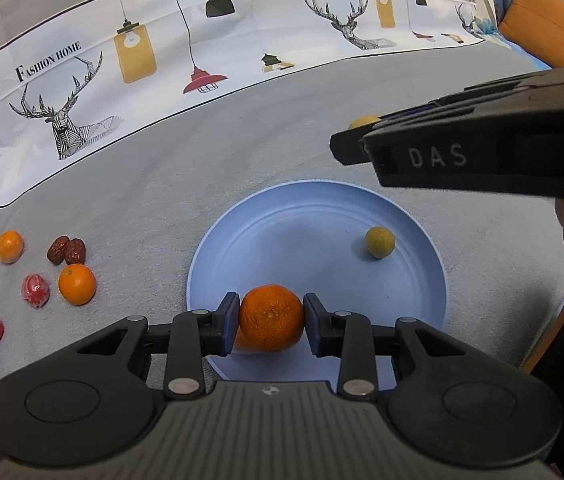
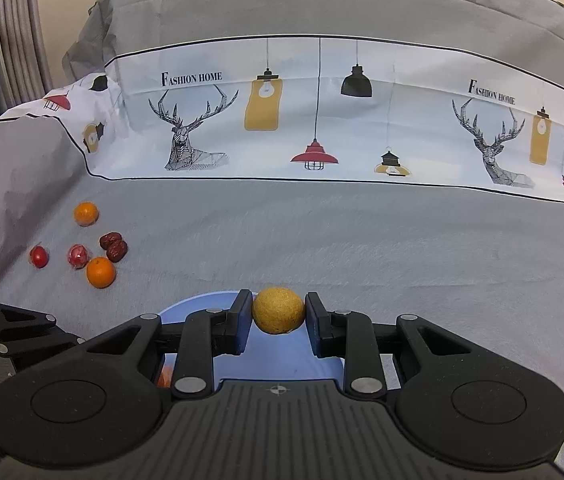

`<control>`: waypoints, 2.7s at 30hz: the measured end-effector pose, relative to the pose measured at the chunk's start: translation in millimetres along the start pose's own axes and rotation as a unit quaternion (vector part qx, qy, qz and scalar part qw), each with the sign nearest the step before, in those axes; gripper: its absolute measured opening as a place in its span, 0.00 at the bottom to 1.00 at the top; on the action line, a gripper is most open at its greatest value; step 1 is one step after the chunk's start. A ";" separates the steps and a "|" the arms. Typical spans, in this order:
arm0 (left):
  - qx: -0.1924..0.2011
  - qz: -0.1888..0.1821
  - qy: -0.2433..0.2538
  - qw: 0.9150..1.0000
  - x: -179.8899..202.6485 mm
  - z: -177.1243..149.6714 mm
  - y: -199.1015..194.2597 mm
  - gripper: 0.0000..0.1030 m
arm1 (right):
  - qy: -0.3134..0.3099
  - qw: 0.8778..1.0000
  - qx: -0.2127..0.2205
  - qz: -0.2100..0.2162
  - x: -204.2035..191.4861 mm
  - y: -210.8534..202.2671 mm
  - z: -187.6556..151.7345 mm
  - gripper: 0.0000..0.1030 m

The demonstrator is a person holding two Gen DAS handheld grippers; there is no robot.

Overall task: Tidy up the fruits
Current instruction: 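Hold the mandarin and lime above the plate with both tools, then open both tools to drop the mandarin and lime onto the plate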

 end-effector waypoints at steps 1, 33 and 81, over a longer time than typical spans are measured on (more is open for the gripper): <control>0.000 0.000 -0.001 1.000 -0.5 0.2 0.1 0.37 | -0.001 1.000 -0.001 0.001 -0.3 0.1 -0.2 0.29; 0.002 0.001 0.000 1.000 0.2 1.6 -0.3 0.37 | -0.009 1.000 -0.006 0.007 -4.5 1.7 -4.0 0.29; 0.032 0.044 -0.053 0.997 -27.3 20.1 -7.9 0.47 | -0.007 1.000 -0.006 -0.007 -4.5 4.8 -1.9 0.48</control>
Point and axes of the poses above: each gripper's, at about its wrist camera, not at the fingertips, and y roughly the way its jaws point, x to its right, z to its top, the point moved 9 cm from there along y, roughly the way its jaws point, and after that the axes turned 14 degrees about x, right-handed, at the moved point
